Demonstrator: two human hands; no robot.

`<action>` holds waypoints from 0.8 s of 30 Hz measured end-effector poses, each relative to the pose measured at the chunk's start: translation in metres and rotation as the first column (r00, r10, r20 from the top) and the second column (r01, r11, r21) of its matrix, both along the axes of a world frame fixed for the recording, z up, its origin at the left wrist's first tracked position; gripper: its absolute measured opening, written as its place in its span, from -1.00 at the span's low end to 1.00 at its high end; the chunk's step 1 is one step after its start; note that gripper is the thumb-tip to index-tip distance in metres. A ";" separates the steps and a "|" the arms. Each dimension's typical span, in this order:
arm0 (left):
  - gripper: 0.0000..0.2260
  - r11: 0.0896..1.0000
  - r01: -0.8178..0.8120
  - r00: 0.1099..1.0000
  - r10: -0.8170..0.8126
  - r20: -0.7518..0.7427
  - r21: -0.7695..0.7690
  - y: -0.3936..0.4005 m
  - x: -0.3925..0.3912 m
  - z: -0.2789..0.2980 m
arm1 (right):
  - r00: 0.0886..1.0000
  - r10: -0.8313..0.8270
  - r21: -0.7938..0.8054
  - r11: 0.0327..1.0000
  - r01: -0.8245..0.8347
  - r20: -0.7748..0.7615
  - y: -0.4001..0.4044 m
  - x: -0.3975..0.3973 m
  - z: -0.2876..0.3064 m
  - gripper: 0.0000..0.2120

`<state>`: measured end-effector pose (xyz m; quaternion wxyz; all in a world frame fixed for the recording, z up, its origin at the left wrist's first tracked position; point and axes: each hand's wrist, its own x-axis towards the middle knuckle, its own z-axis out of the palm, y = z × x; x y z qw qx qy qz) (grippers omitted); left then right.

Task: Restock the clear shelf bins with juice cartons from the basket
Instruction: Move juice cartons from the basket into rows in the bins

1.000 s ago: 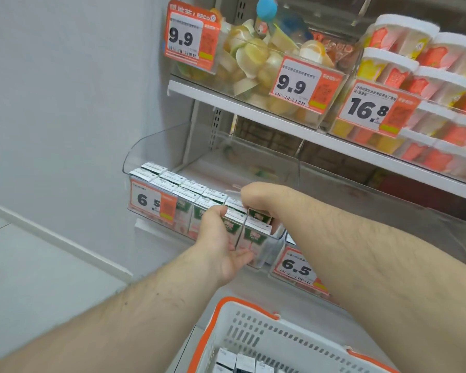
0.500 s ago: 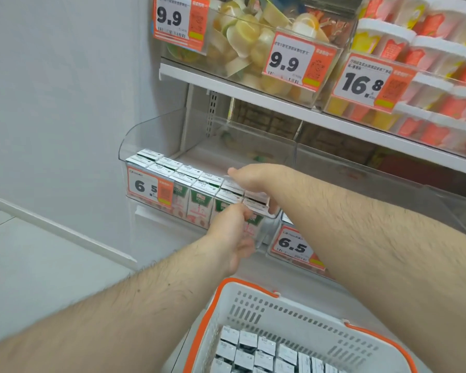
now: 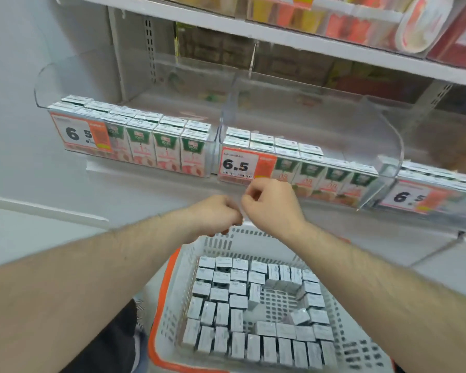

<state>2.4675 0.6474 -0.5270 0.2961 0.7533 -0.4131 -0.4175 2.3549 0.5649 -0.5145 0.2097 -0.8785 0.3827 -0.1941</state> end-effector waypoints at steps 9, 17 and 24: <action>-0.85 0.944 0.161 0.917 -0.252 0.311 0.289 -0.022 -0.014 -0.086 | 0.975 -0.188 0.509 0.832 0.223 -0.120 -0.050 -0.059 -0.121 -0.81; -0.71 0.859 0.322 0.748 -0.489 0.449 0.399 -0.039 -0.052 -0.208 | 0.776 -0.058 0.474 0.762 0.442 -0.628 -0.078 -0.131 -0.217 -0.74; -0.44 0.724 0.523 0.421 -0.678 0.602 0.449 -0.060 -0.096 -0.264 | 0.713 -0.027 0.331 0.873 0.359 -0.701 -0.054 -0.148 -0.262 -0.85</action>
